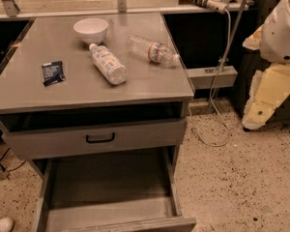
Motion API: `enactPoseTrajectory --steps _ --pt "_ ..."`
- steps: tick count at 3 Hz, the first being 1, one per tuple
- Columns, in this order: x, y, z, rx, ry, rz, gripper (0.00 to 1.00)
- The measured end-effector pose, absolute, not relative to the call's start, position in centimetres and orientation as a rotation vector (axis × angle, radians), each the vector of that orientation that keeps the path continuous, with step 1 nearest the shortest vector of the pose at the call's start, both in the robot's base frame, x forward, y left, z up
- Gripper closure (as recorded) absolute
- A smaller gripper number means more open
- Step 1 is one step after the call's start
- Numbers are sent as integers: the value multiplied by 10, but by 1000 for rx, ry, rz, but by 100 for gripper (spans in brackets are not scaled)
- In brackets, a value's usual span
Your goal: Place blue plastic bottle into middle drawer
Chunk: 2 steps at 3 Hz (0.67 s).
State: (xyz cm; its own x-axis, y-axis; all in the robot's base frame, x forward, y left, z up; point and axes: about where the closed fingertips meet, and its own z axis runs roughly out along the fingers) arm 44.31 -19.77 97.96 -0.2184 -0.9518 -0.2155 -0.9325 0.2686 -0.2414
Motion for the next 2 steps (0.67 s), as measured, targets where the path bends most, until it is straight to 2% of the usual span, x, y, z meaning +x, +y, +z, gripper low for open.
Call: enactPoseTrajectory --steps 1,2 --pt "458 -155 980 -1775 2215 -78 0" --pt "458 -155 980 -1775 2215 -78 0"
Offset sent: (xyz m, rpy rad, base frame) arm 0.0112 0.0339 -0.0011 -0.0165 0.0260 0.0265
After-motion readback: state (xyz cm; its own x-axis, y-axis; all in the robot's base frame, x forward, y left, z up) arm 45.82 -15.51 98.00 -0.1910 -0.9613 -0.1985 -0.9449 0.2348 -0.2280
